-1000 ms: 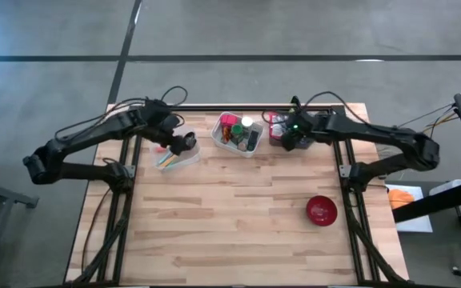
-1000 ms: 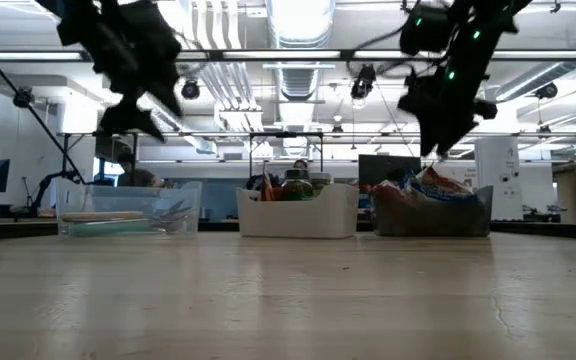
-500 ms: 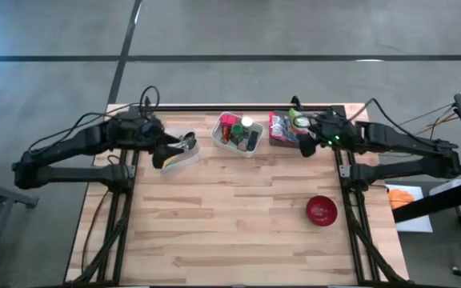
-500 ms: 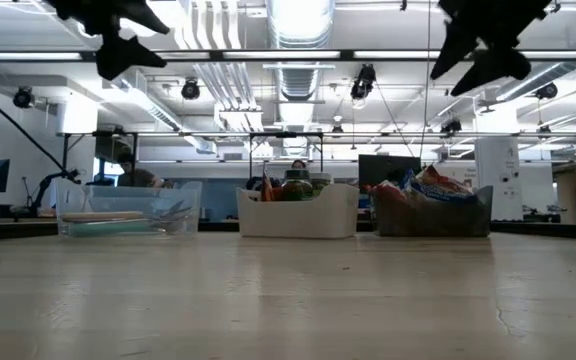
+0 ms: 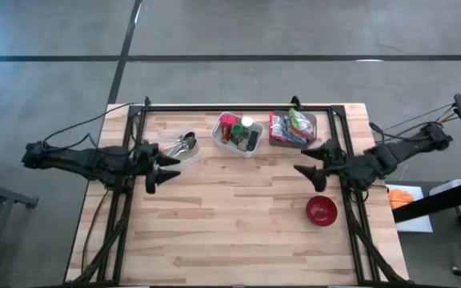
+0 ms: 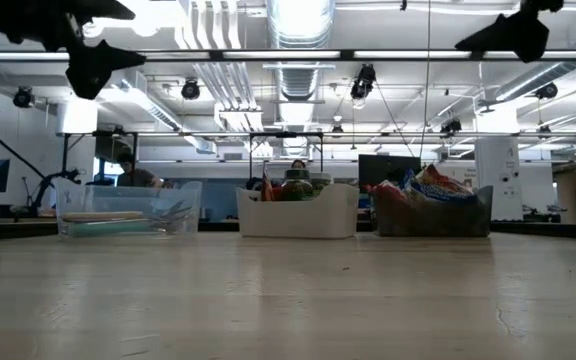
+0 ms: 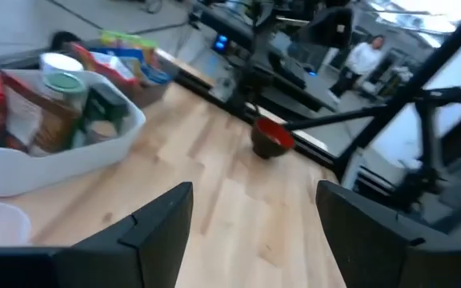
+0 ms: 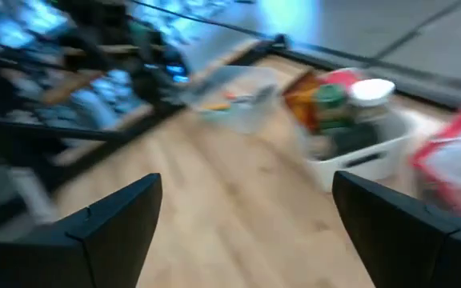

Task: Pick & Place Food Item
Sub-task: Return to Home Position

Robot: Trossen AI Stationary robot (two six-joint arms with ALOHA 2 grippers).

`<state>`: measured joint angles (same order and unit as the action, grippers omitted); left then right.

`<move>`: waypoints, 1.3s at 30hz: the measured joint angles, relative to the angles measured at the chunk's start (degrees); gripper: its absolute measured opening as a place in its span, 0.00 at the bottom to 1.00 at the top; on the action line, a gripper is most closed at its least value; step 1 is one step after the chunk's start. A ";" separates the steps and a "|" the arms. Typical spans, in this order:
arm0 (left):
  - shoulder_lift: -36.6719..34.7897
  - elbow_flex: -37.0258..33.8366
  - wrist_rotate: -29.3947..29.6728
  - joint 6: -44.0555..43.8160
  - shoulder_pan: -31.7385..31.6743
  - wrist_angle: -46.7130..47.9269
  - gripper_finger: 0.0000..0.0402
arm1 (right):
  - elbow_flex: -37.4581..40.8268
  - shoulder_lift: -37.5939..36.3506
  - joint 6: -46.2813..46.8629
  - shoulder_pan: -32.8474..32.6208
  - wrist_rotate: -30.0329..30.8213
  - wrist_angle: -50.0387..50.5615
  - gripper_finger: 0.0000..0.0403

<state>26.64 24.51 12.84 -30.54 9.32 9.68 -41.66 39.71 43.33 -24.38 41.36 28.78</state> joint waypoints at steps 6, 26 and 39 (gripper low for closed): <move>-3.45 -1.71 -2.88 4.94 -1.60 -0.99 0.67 | 8.44 -9.32 -3.69 -4.07 -3.90 -11.16 0.91; -6.27 -16.50 -23.60 7.54 -23.03 -15.14 0.67 | 33.37 -29.31 -14.65 -0.86 -11.67 -34.78 0.91; -7.04 -17.40 -19.23 10.94 -20.05 -9.91 0.67 | 41.08 -27.22 -19.84 -0.83 -11.85 -50.38 0.91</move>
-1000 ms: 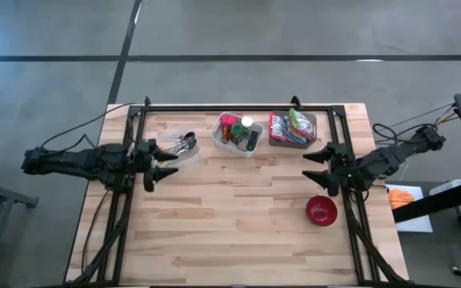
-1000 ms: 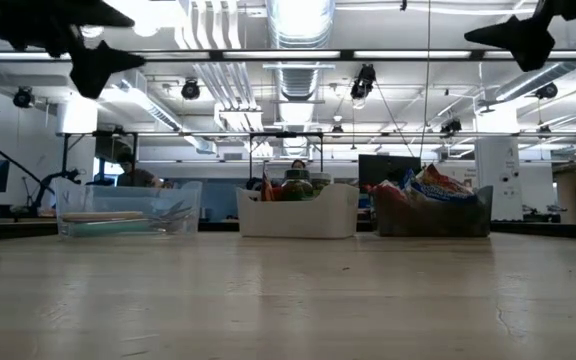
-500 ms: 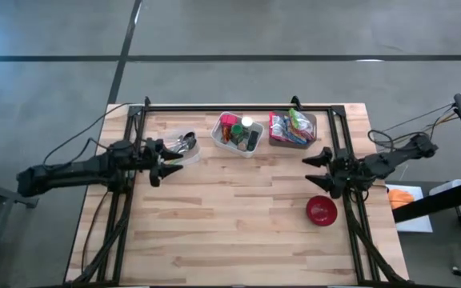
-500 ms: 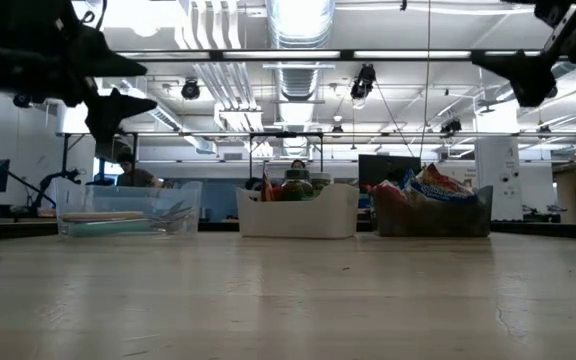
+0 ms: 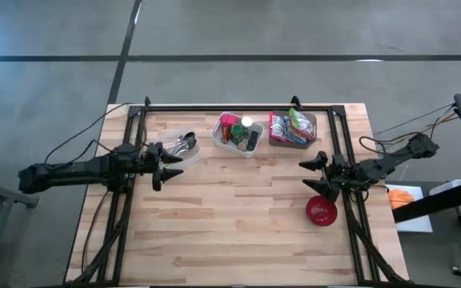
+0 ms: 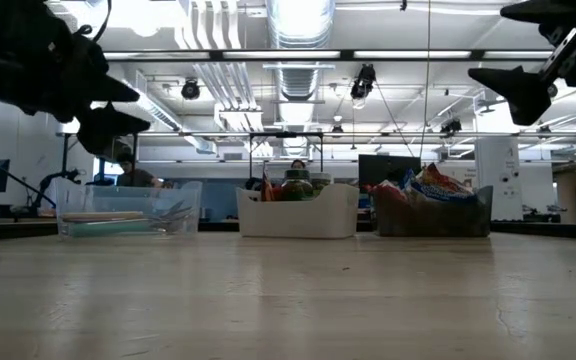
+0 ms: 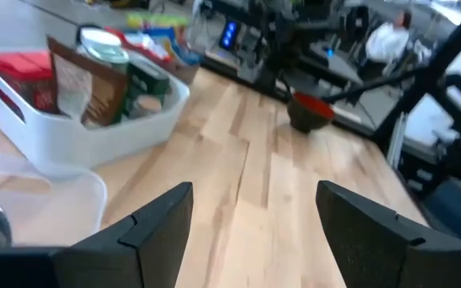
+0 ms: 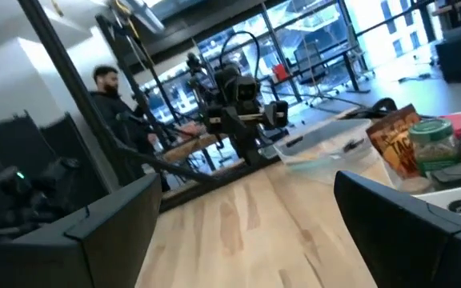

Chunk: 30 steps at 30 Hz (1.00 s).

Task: Pick & Place Food Item
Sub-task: Return to Home Position

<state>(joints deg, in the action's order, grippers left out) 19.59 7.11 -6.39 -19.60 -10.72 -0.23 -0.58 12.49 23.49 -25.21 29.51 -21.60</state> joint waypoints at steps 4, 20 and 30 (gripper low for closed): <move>0.00 -0.39 0.00 1.23 1.38 1.55 0.67 | 0.00 1.03 -1.39 0.00 0.00 -0.46 0.91; -10.88 -6.47 1.60 4.07 2.91 -0.07 0.67 | 0.01 1.23 -1.13 0.00 0.03 2.09 0.91; -10.86 -6.45 1.90 0.76 2.91 0.00 0.67 | 0.00 1.16 -8.15 0.00 0.20 2.10 0.91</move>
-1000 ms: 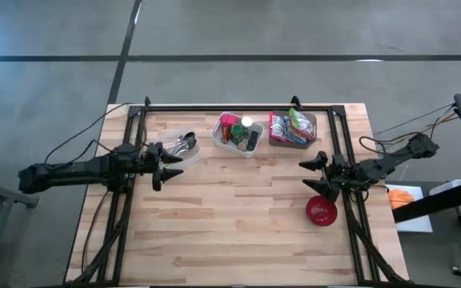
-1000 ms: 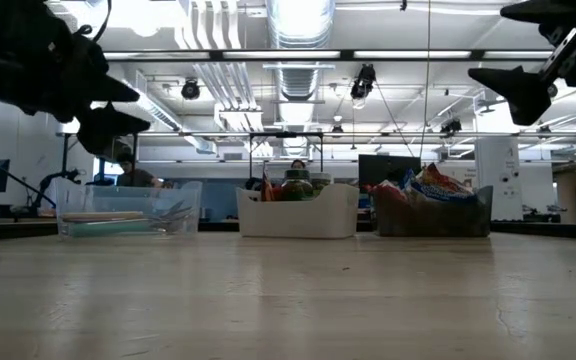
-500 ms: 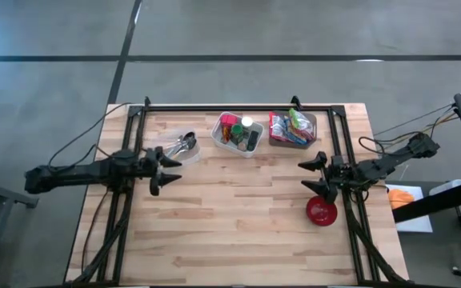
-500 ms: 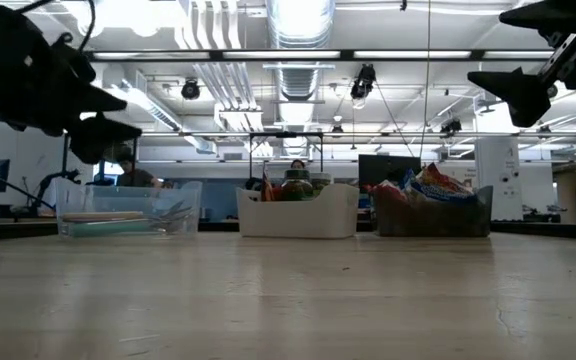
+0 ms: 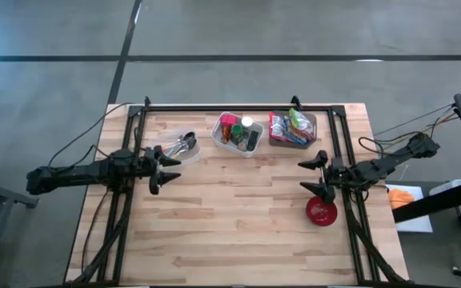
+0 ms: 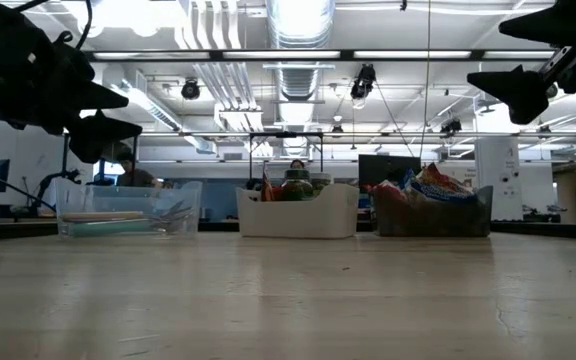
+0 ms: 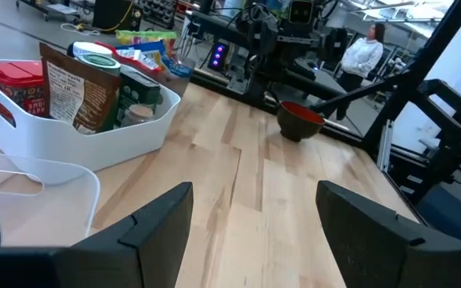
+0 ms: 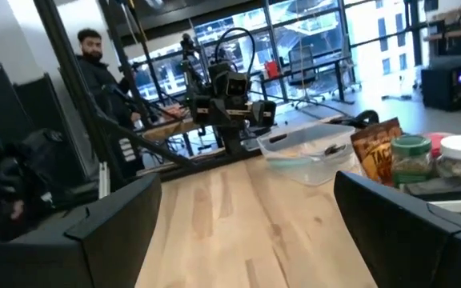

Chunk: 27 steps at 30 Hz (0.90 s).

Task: Pick & Place Food Item
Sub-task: Return to Home Position

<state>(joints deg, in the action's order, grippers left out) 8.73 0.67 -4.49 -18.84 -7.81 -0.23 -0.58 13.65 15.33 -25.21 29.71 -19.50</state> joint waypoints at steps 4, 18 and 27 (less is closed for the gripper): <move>0.04 -0.02 0.00 -0.02 0.00 0.01 0.67 | 0.00 0.04 -3.20 0.00 -0.02 0.01 0.91; 0.04 0.00 0.00 -0.04 0.00 0.03 0.67 | 0.00 0.04 -3.51 0.00 -0.04 -0.01 0.91; 0.04 0.00 0.00 -0.04 0.00 0.04 0.67 | 0.00 0.06 -3.50 0.00 -0.07 -0.01 0.91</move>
